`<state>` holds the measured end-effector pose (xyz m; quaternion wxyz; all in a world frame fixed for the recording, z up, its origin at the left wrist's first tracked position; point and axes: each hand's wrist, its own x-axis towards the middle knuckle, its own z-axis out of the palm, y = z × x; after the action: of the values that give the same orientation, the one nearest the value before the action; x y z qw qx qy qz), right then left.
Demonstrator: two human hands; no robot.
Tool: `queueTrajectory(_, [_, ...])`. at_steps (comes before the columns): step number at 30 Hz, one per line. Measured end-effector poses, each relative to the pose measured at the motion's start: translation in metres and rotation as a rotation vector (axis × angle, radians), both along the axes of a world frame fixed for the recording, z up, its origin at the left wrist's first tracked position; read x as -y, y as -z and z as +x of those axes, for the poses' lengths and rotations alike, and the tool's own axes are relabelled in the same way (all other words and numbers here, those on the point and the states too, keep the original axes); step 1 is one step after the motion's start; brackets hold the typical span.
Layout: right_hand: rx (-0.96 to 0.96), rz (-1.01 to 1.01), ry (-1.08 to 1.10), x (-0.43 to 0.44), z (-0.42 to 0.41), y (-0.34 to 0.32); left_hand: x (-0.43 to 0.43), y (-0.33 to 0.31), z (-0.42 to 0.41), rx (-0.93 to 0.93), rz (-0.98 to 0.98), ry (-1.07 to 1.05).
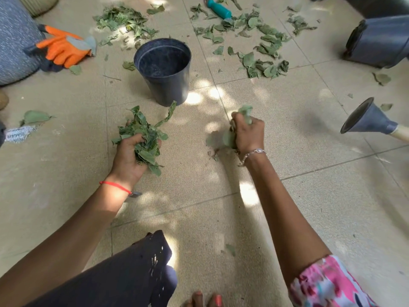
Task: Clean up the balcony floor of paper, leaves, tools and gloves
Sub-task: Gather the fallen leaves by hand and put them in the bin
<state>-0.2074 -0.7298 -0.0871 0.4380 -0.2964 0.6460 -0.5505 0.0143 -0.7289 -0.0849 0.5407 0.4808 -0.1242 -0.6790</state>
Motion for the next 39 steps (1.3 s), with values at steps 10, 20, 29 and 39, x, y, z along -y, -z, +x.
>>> queueTrajectory(10, [-1.112, 0.095, -0.43, -0.033, 0.03, 0.029, -0.001, 0.001, 0.003, 0.006, 0.029, -0.003])
queueTrajectory(20, [-1.511, -0.083, -0.41, -0.037, 0.055, 0.035, -0.007, -0.002, 0.018, 0.006, 0.053, -0.04])
queueTrajectory(29, [-1.275, -0.016, -0.453, 0.009, 0.069, 0.025, -0.008, -0.004, 0.034, 0.02, 0.03, -0.096])
queueTrajectory(39, [-1.573, -0.064, -0.683, 0.023, 0.085, 0.03, -0.012, 0.0, 0.045, 0.025, 0.059, -0.141])
